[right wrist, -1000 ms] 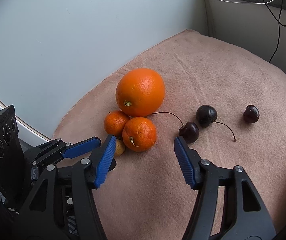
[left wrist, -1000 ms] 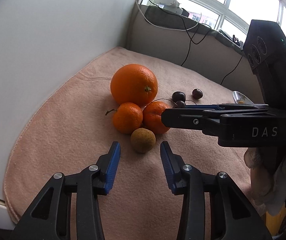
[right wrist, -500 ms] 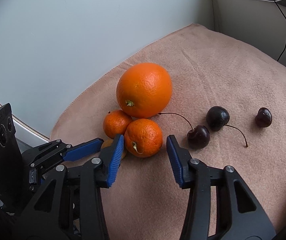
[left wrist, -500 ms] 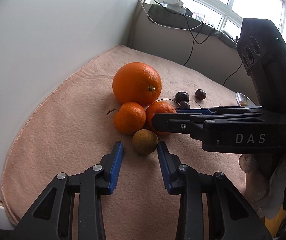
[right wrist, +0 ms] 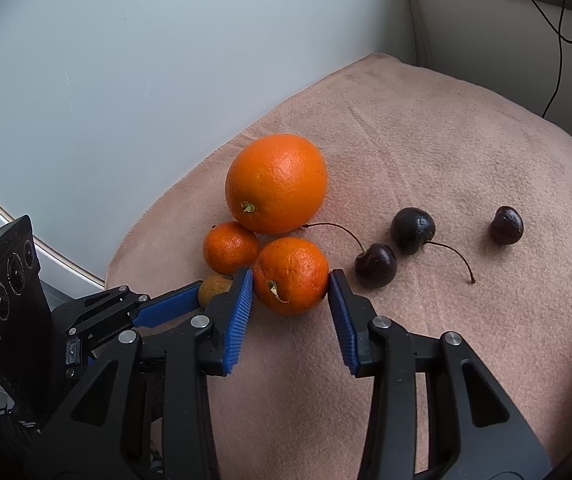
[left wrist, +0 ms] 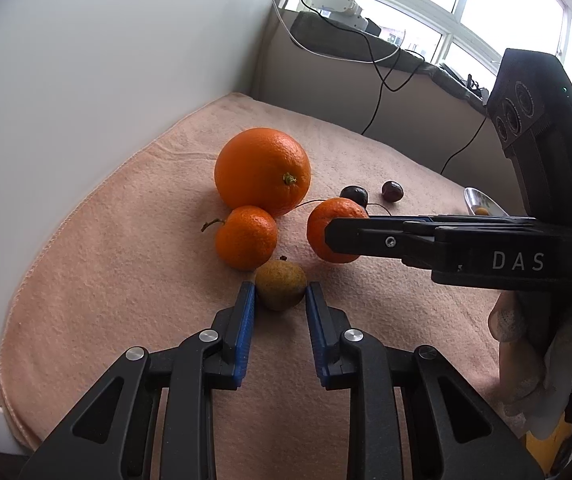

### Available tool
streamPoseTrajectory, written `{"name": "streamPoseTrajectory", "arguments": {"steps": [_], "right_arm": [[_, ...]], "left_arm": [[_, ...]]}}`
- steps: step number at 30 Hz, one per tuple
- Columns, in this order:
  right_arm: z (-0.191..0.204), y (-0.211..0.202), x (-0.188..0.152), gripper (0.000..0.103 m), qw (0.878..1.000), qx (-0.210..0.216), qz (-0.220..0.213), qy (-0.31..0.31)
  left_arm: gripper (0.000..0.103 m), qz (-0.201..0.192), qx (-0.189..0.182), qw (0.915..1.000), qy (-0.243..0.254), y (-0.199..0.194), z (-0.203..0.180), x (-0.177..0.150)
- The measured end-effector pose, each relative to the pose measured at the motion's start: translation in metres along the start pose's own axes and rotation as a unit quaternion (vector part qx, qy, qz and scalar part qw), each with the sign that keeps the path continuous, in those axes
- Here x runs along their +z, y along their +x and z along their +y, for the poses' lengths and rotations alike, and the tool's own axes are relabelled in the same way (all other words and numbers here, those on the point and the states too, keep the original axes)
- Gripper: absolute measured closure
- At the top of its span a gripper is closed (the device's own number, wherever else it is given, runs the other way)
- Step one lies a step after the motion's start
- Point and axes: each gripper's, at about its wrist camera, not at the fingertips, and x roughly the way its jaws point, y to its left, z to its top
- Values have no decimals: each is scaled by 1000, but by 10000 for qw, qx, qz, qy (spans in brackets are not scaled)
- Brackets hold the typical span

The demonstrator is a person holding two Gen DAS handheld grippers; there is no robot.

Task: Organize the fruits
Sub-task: 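Grasp a tangerine with the right gripper while the left gripper grasps a kiwi, then carry the tangerine and kiwi over the floral plate with both grippers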

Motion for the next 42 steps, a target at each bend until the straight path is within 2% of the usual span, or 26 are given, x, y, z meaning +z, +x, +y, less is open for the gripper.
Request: {"name": "streamPoseTrajectory", "arguments": {"steps": [10,20,33,42], "right_arm": [[-19,-41,-12,63,9992,-121,-328,191],[-51,-111,-26,63,9941,-448,-844,515],[-120,-203,-57,63,9760,-1248,-1406,1103],[-170,-235,-82,63,9610,-1713,-1489,1579]], "left_arm": [[79,-104,-200,9997,121,-6,-20,2],[79,-288,-530,9976,334,-8,-51,20],[79,-334,-1055,9915,683,10,-108,43],[79,-271,-1351,9861,927,29,-151,51]]}}
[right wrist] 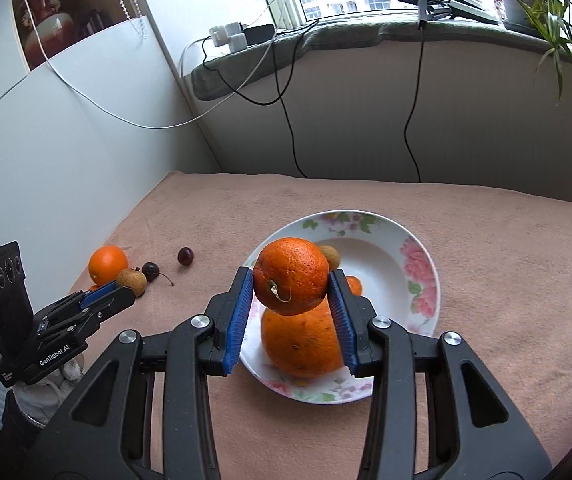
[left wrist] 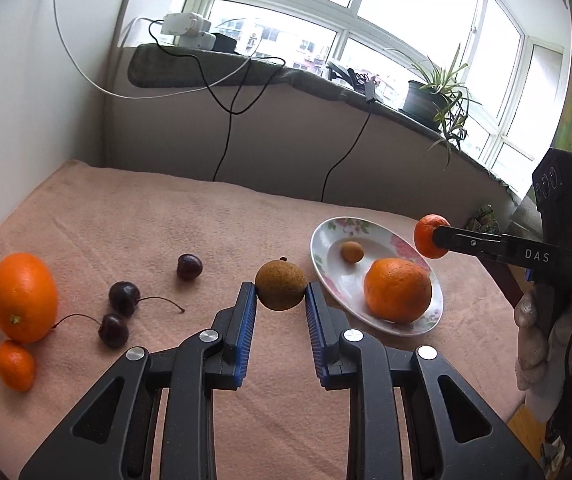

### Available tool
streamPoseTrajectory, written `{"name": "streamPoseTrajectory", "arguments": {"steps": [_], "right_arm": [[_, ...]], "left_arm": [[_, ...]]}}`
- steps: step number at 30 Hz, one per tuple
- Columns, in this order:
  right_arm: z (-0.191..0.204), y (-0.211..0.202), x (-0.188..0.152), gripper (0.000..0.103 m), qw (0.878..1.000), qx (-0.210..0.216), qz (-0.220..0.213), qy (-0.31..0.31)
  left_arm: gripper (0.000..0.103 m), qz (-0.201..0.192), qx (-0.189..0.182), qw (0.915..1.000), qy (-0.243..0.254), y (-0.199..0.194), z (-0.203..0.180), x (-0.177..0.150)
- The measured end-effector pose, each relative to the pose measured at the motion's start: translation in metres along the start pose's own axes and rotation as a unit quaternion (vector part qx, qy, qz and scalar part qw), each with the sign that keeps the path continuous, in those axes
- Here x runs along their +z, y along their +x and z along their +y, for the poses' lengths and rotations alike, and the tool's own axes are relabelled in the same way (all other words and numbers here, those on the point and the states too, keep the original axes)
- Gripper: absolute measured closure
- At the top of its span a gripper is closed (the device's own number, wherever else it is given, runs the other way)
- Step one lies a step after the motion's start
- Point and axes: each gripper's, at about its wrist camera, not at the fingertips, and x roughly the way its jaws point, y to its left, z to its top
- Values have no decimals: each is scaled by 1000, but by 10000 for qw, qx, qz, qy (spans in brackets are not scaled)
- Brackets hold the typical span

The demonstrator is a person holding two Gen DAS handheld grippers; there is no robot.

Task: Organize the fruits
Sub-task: 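Carry the tangerine and kiwi over the floral plate with both grippers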

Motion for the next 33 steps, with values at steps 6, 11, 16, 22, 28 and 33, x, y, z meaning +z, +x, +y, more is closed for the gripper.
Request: {"name": "streamPoseTrajectory", "arguments": {"steps": [6,11,16,22,28,33], "right_arm": [[-30,5,-4,63,9996,-177,106,209],[-46,13,-3,63,9990,-252,179,331],[-55,24,0,63,9984,-335,294,350],[-64,30,1,63,9980,-368,333,394],[-64,31,3,63,9980,-394,354,347],[-64,30,3,62,9981,-397,360,320]], "left_arm": [[79,143,-175,9997,98,25,-14,7],[79,252,-269,9992,159,42,-24,10],[79,341,-304,9986,248,54,-30,14],[79,463,-338,9978,329,67,-36,16],[79,522,-330,9972,424,71,-42,16],[79,602,-351,9964,473,74,-45,16]]}}
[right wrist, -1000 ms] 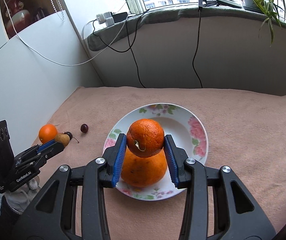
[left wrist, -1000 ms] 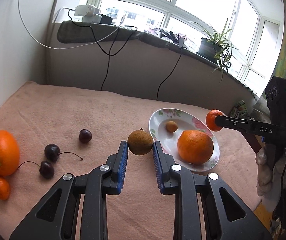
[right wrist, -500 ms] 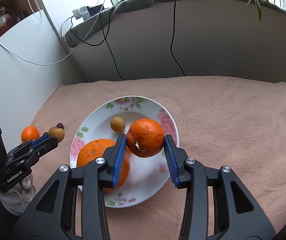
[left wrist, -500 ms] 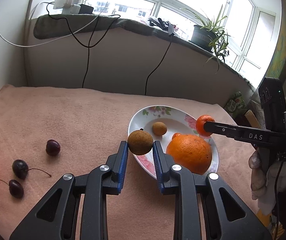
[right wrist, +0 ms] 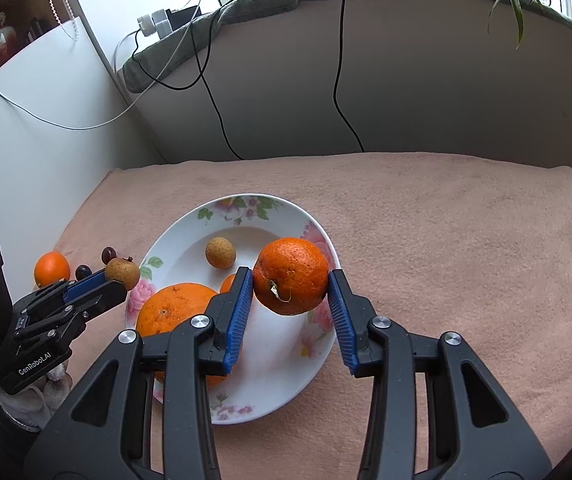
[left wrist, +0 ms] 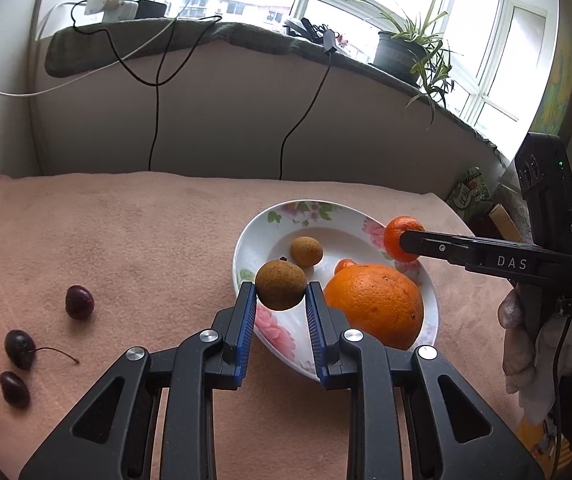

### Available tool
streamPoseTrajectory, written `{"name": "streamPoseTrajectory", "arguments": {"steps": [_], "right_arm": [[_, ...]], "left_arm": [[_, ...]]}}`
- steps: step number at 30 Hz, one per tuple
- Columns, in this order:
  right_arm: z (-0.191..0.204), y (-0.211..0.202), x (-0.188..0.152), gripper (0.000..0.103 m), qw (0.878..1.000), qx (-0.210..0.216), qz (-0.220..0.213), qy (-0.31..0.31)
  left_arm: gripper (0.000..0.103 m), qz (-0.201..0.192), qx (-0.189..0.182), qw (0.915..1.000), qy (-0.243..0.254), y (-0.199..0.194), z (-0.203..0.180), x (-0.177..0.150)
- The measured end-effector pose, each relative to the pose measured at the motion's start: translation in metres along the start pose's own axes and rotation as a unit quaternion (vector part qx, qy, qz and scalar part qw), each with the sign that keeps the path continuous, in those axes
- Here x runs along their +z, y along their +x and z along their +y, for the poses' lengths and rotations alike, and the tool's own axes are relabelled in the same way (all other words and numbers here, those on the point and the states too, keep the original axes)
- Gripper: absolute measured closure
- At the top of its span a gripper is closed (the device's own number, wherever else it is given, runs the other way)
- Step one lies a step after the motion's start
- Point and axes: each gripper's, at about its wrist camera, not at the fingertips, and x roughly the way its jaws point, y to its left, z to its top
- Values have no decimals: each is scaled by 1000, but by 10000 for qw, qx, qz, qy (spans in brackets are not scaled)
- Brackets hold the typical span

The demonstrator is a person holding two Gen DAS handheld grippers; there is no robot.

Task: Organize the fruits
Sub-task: 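Open the left gripper to drop the kiwi while the right gripper releases the tangerine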

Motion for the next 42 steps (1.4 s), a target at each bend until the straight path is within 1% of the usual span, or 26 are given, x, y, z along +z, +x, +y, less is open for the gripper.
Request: {"name": "streamPoseTrajectory", "arguments": {"steps": [8,10,11,12,13,14,15,17,19,20,21,25,35,39,42], "right_arm": [[2,-3,1,62,10000,-57,-25,-25],[3,-6,2,57,10000,-56,-60,-37],[4,-9,2,47,9999,-71,-103,-44],[5,-11,2,39,9998,-90,-157,-55],[6,-14,2,37,9997,-98,-199,-69],[7,-16,2,36,9997,-97,-225,-82],[8,-18,3,35,9996,-92,-242,-97],[10,-21,3,33,9995,-95,-284,-125],[11,-24,3,26,9992,-116,-355,-136],[11,-26,2,21,9991,-119,-385,-130],[12,-27,2,18,9990,-124,-410,-111],[12,-29,3,12,9988,-259,-414,-19],[19,-34,3,11,9971,-553,-507,-158],[23,-39,4,3,9949,-716,-675,-221],[25,-45,3,3,9935,-741,-835,-226]], "left_arm": [[79,-36,38,9999,90,-2,-5,3],[71,-56,71,9999,103,-3,-6,4],[63,-76,74,9999,106,-4,-7,4],[60,-92,66,9999,109,-5,-7,4],[60,-105,66,9999,114,-6,-7,4],[57,-119,78,9998,122,-7,-8,5],[48,-131,95,9998,124,-8,-8,5],[39,-210,122,9997,100,-11,-8,6],[34,-283,159,9994,75,-15,-8,6],[27,-299,206,9993,75,-16,-9,7],[23,-306,280,9991,86,-17,-9,7],[23,-295,518,9981,167,-18,-11,8],[23,-395,662,9967,258,-29,-15,8],[23,-464,714,9960,288,-35,-16,7],[23,-525,742,9955,279,-42,-15,7]]}}
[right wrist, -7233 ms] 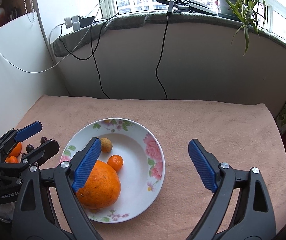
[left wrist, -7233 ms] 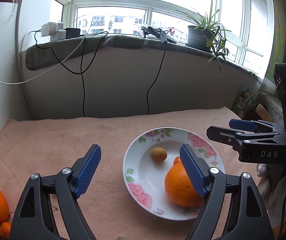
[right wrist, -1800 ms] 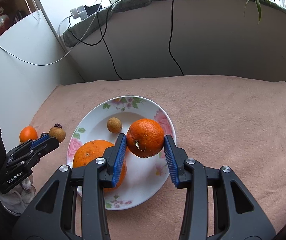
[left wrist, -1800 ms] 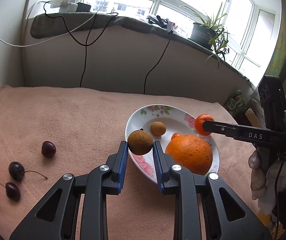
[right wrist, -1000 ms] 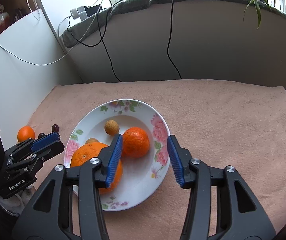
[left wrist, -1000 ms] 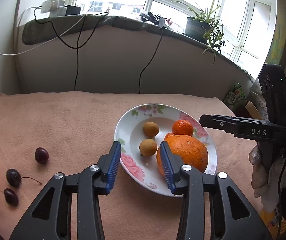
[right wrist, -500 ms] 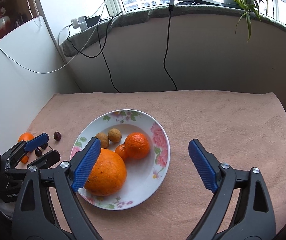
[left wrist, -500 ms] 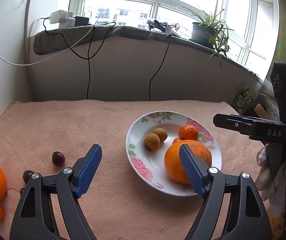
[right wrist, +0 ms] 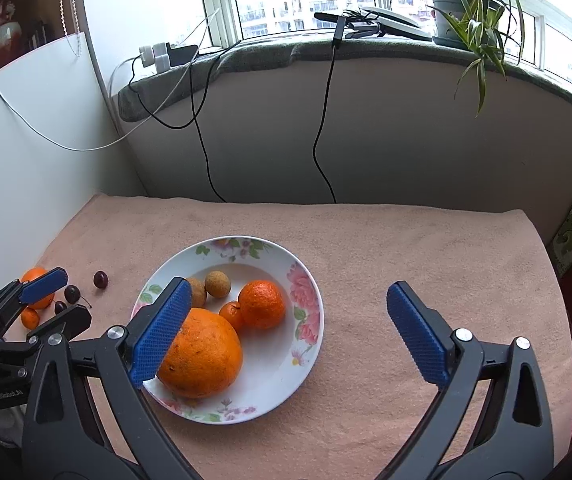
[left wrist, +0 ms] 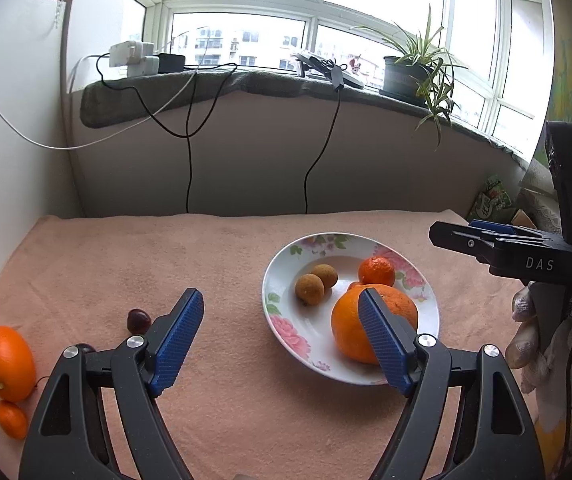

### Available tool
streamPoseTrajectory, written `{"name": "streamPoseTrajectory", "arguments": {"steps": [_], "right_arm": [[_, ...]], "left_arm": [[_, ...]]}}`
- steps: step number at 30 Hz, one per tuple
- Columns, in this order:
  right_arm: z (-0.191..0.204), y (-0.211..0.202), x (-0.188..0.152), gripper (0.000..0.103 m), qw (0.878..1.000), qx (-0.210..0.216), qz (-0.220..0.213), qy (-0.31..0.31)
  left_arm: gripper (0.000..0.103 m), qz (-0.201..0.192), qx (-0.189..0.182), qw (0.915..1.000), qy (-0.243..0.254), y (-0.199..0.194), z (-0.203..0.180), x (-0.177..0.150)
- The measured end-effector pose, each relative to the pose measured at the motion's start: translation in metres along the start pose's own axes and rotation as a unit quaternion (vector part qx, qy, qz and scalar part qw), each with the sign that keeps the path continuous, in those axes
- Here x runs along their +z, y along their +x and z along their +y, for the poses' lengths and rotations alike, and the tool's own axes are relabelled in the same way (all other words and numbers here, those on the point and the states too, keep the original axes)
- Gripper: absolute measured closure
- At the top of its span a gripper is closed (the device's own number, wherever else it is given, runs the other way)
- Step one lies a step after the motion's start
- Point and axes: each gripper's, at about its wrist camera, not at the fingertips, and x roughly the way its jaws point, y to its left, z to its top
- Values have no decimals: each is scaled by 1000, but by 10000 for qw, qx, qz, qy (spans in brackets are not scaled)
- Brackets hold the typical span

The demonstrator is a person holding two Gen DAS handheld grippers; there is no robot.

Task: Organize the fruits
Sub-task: 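Move both grippers back toward the cherries and small tangerine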

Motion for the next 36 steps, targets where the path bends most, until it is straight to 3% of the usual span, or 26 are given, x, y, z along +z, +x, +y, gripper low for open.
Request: {"name": "streamPoseTrajectory", "arguments": {"steps": [9,20,25,36], "right_arm": [[15,-12,0,3,9997,72,-189,-142],[51,-3,-1,3,9978,530,87,-397],[77,-7,-1,3,9951,723,-34,-681],[144,12,-9,3,9834,1337,195,-1214]], "left_arm": [[23,-167,123,9998,-68,-23,9,-2],[23,-426,618,9968,-282,-72,50,-17],[23,-369,905,9940,-490,-93,80,-35],[23,-176,1347,9852,-1048,-121,131,-78]]}}
